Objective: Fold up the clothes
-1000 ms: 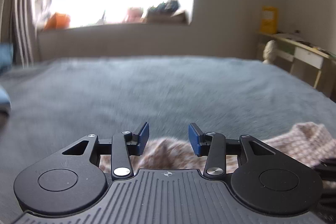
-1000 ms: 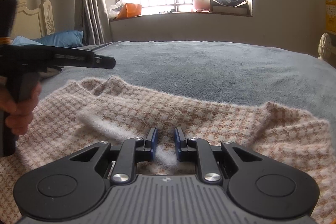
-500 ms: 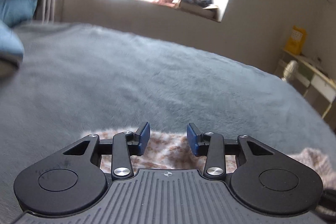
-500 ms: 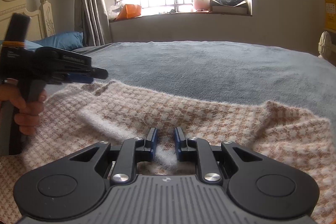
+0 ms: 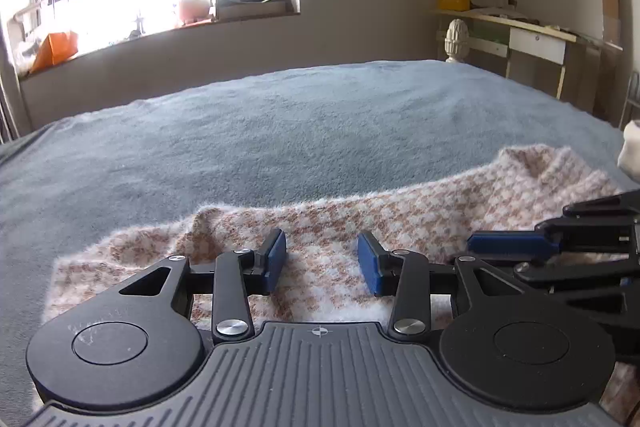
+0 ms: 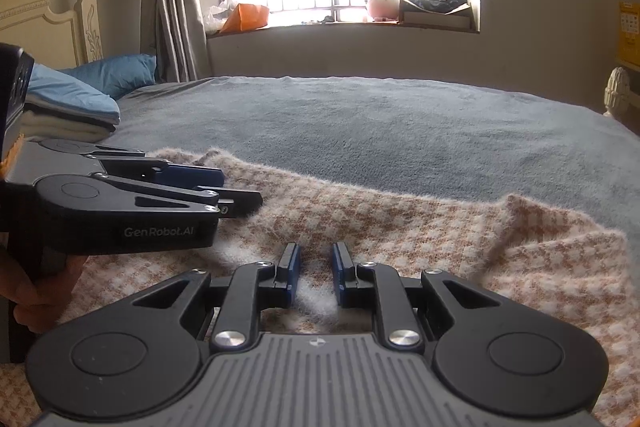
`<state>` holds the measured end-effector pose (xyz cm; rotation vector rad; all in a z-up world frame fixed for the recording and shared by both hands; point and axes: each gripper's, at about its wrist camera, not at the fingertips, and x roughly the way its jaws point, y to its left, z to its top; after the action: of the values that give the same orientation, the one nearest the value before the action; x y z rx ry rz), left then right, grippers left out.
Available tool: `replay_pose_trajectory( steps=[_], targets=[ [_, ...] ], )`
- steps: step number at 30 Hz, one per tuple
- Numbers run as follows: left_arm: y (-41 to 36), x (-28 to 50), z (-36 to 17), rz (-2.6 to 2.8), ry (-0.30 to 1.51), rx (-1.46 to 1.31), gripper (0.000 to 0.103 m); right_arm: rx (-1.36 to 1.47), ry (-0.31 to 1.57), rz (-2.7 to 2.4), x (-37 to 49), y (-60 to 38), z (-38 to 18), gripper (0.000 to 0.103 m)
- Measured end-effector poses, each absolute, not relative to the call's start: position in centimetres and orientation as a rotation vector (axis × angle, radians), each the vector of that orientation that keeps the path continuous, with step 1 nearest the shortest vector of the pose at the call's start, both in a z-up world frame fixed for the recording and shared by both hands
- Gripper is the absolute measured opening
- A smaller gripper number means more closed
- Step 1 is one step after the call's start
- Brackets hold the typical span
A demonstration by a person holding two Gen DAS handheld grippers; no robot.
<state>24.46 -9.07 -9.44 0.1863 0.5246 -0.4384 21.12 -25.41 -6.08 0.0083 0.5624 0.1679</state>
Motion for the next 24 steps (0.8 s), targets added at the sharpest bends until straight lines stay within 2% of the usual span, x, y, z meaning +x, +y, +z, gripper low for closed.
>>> replay_pose_trajectory(
  steps=[9,11,15,16,24],
  targets=[
    [-9.0,23.0,-9.0,-0.412,0.514,0.233,0.041,-0.006,0.585,0.093,21.9,-26.2,-3.9,0.020],
    [-8.9,22.7,-8.9,-0.408,0.519,0.238,0.041,-0.003,0.628,0.047,22.0,-27.5,-4.9,0.017],
    [-8.4,22.0,-8.7,-0.403,0.515,0.267,0.043,0.215,0.608,0.027,19.9,-31.7,-5.6,0.015],
    [-8.1,21.9,-8.6,-0.400,0.521,0.260,0.043,0.235,0.612,0.006,19.5,-32.2,-5.5,0.019],
    [-6.7,20.3,-7.1,-0.374,0.570,0.247,0.044,0.268,0.631,-0.050,17.5,-32.5,-4.2,0.019]
  ],
)
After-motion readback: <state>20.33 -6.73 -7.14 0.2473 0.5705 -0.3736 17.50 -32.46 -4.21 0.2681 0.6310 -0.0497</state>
